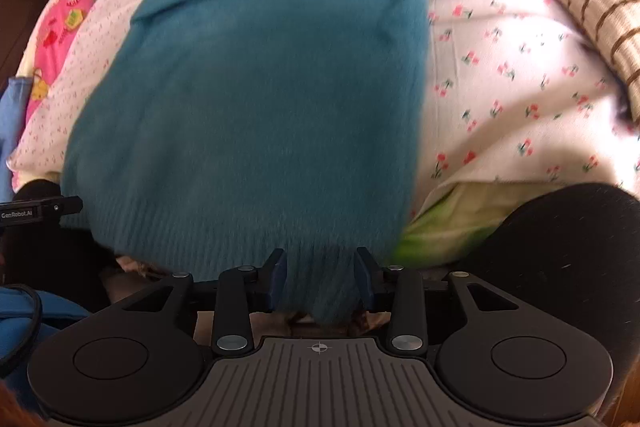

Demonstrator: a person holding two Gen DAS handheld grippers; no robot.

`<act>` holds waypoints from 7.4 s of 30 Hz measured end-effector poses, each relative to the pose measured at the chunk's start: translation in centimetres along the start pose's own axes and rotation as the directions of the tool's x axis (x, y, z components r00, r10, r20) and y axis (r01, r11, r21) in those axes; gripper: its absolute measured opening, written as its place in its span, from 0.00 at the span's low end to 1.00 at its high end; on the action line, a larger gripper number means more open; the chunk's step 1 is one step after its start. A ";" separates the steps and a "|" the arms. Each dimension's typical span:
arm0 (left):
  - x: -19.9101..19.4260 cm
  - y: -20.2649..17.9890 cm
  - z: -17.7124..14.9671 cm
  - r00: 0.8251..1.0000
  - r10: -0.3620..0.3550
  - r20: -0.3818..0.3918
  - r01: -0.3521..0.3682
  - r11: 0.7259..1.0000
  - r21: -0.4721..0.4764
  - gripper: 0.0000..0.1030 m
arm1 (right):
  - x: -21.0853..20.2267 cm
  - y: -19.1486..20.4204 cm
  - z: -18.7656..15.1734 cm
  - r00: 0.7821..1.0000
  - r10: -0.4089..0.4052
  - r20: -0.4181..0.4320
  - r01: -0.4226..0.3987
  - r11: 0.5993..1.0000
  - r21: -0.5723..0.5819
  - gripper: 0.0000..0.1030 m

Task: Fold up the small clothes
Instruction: 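Grasp the sweater hem with both grippers side by side, then lift the hem with both grippers and fold it toward the collar, then lay the hem on the collar and open both grippers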

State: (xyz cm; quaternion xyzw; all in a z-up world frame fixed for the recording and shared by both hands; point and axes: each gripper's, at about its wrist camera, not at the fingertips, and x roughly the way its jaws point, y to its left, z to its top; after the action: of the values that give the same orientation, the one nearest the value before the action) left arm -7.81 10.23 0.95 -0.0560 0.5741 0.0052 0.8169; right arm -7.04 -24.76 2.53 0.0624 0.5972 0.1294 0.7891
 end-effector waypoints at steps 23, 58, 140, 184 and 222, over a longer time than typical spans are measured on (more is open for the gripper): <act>-0.1 1.5 1.2 0.994 -0.046 0.097 0.058 0.990 -0.127 0.14 | -1.0 -1.4 1.6 0.971 0.197 0.135 -0.208 0.975 0.072 0.02; 2.9 2.6 2.7 0.997 -0.012 -0.083 -0.001 0.988 -0.152 0.51 | 0.8 -2.9 1.6 0.998 0.068 0.000 -0.068 0.991 0.117 0.37; 4.0 -13.4 11.5 0.968 -0.118 -0.219 0.244 0.272 0.931 0.41 | -1.4 -0.7 3.8 0.994 0.032 -0.101 -0.037 0.998 -0.045 0.39; 0.2 -2.1 10.3 0.850 -0.508 0.141 0.414 0.808 0.419 0.14 | 1.9 -3.4 2.4 0.985 0.070 -0.156 -0.020 0.953 0.301 0.15; 6.4 0.9 25.3 0.834 -0.057 0.548 0.118 0.990 -0.077 0.22 | 2.4 -6.4 25.5 0.747 -0.033 0.664 -0.239 0.918 0.315 0.48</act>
State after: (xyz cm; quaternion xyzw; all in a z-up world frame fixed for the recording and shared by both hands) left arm 18.04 13.25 3.31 -0.1223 0.3140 0.0144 0.9414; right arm 18.83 -28.77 5.78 0.2892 0.2903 0.0250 0.9118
